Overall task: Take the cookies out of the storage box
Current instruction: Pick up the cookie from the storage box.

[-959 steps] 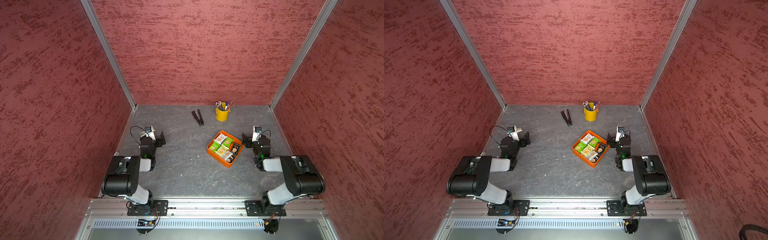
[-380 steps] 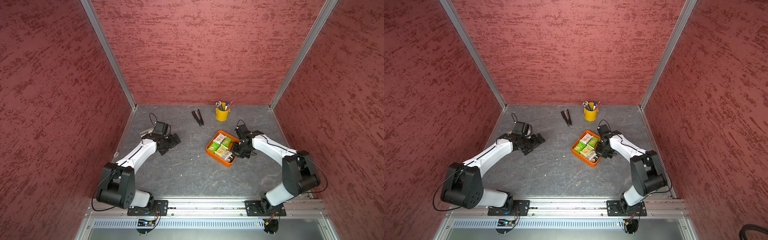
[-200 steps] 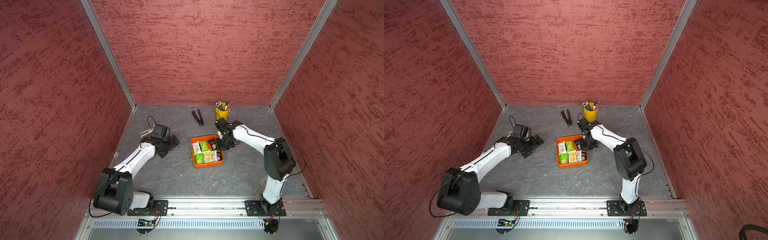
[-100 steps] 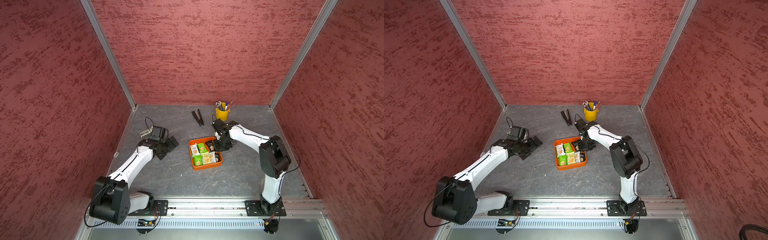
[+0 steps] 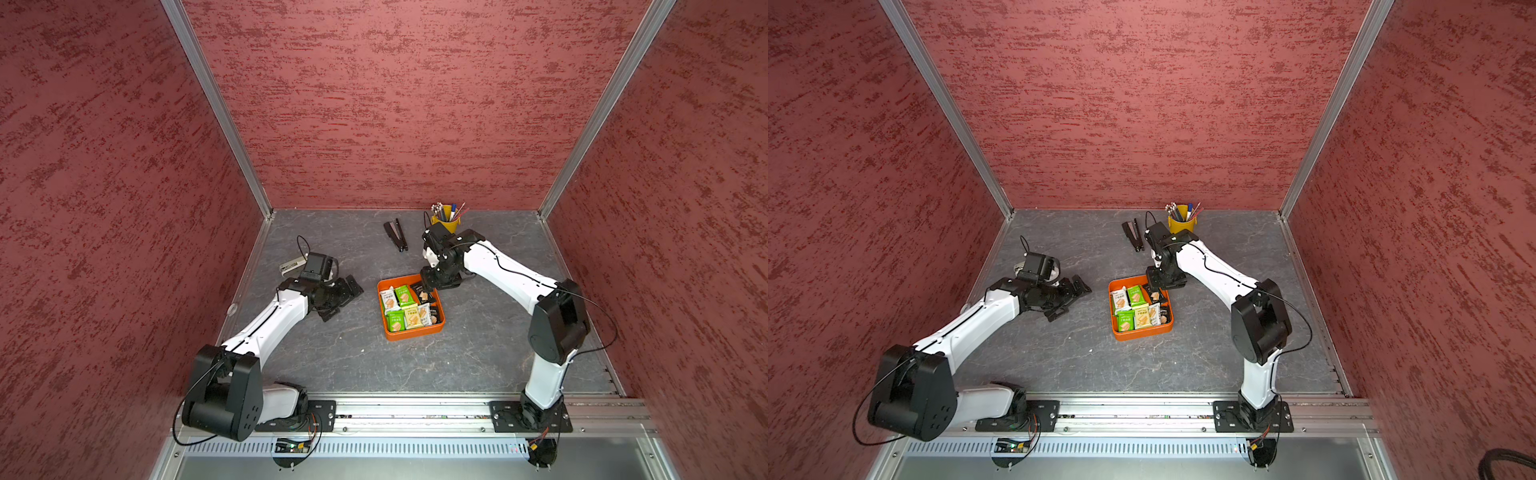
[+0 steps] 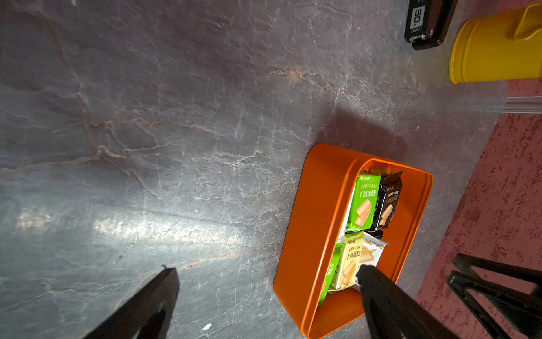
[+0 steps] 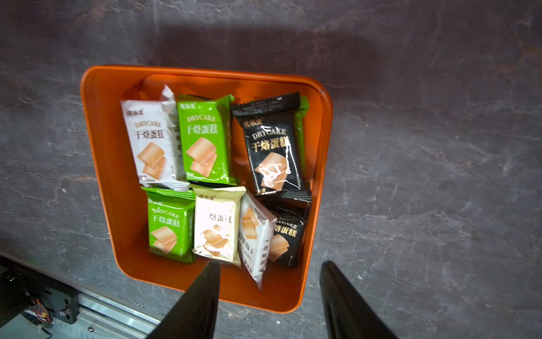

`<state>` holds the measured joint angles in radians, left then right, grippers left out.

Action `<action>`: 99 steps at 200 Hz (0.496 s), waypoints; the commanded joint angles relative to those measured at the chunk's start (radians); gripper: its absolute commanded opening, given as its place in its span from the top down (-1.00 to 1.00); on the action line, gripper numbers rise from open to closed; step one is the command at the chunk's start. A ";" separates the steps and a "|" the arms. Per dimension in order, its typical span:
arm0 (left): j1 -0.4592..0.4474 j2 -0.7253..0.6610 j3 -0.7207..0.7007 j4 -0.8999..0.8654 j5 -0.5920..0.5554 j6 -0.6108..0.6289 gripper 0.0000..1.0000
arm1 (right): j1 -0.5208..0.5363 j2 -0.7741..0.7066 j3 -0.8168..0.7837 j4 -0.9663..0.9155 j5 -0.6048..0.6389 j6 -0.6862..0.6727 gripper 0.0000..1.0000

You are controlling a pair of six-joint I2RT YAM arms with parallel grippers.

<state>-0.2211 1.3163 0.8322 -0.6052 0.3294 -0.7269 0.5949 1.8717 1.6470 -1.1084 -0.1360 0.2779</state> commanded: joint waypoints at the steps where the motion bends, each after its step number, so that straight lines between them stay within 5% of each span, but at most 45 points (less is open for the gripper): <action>1: -0.003 0.010 0.029 0.007 0.028 0.009 -0.99 | 0.009 0.059 0.065 -0.033 -0.021 -0.057 -0.18; 99: -0.014 0.019 0.026 0.032 -0.036 -0.093 -0.99 | 0.014 0.275 0.235 -0.081 0.056 -0.147 -0.16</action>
<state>-0.2260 1.3243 0.8490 -0.5938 0.3248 -0.7898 0.6014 2.1208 1.8545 -1.1656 -0.1345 0.1585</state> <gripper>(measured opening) 0.997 0.576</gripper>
